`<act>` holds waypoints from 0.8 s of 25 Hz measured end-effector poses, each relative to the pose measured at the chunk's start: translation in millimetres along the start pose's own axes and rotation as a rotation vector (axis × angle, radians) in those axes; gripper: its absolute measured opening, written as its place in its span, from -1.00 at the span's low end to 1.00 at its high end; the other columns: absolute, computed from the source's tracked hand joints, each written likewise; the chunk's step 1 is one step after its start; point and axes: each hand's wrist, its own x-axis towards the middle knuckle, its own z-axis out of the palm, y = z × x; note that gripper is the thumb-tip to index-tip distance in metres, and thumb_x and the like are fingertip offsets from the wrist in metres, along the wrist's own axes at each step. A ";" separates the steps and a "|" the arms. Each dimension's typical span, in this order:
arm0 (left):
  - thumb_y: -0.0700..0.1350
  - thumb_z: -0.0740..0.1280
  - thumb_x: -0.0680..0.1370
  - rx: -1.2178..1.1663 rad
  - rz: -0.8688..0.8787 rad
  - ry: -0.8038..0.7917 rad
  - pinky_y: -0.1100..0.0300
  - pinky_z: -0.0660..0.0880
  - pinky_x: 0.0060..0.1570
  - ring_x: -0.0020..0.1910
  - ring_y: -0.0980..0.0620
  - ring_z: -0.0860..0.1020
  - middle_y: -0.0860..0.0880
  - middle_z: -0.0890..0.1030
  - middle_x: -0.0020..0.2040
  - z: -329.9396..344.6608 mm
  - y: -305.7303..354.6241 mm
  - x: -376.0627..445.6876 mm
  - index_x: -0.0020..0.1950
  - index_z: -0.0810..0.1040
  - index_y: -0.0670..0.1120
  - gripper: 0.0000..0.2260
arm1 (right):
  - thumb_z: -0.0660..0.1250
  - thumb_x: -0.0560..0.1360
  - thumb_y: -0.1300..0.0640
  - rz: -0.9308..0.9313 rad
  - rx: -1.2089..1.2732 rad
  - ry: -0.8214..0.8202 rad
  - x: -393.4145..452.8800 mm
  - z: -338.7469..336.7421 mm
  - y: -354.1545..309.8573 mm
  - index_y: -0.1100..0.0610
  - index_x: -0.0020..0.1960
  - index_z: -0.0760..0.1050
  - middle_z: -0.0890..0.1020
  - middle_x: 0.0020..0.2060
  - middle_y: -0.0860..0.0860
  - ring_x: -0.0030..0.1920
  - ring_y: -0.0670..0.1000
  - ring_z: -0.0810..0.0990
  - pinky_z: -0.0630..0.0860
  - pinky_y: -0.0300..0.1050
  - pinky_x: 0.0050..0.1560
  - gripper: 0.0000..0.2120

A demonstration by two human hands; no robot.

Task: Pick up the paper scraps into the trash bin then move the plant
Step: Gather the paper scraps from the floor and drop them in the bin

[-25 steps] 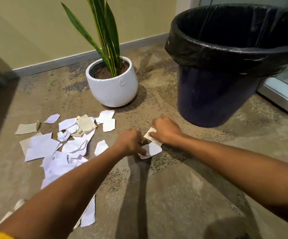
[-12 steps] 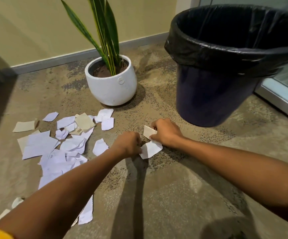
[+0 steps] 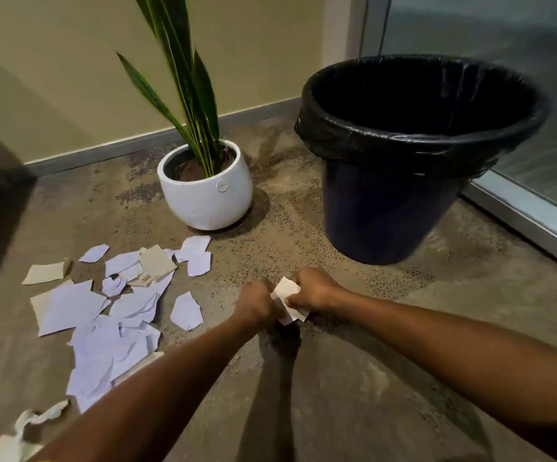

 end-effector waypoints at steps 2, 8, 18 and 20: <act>-0.28 0.47 0.36 -0.118 -0.079 0.012 0.18 0.50 -0.16 -0.05 -0.03 0.54 -0.13 0.60 0.00 -3.0 4.4 -0.6 -0.01 0.58 -0.18 -0.77 | 0.42 0.45 0.15 0.007 0.051 -0.010 0.5 -4.2 2.7 0.21 0.18 0.57 0.64 0.13 0.15 0.14 0.11 0.61 0.42 -0.21 -0.08 -0.67; -0.40 0.42 0.37 -0.337 -0.084 0.057 0.09 0.51 -0.15 -0.13 -0.08 0.54 -0.24 0.64 -0.06 -34.7 10.3 -3.8 -0.04 0.62 -0.31 -0.82 | 0.45 0.43 0.15 -0.066 0.156 0.057 -6.3 -20.8 -4.8 0.19 0.16 0.61 0.67 0.09 0.13 0.09 0.09 0.63 0.50 -0.15 -0.05 -0.68; -0.37 0.32 0.46 -0.833 0.301 0.160 0.24 0.57 -0.18 -0.24 0.08 0.60 0.04 0.66 -0.37 -146.6 72.5 -31.9 -0.21 0.61 -0.09 -0.80 | 0.31 0.53 -0.03 -0.411 0.054 0.701 -53.5 -121.4 -74.8 0.08 -0.07 0.63 0.66 -0.15 0.06 -0.17 0.06 0.58 0.36 -0.13 -0.25 -0.80; -0.34 0.31 0.48 -0.947 0.390 0.148 0.14 0.55 -0.02 -0.13 0.05 0.62 0.00 0.67 -0.25 -160.3 93.8 -36.6 -0.15 0.61 -0.06 -0.81 | 0.34 0.52 0.05 -0.467 0.047 0.858 -63.8 -146.5 -77.9 0.10 0.00 0.62 0.65 -0.08 0.04 -0.16 -0.01 0.54 0.36 -0.14 -0.20 -0.84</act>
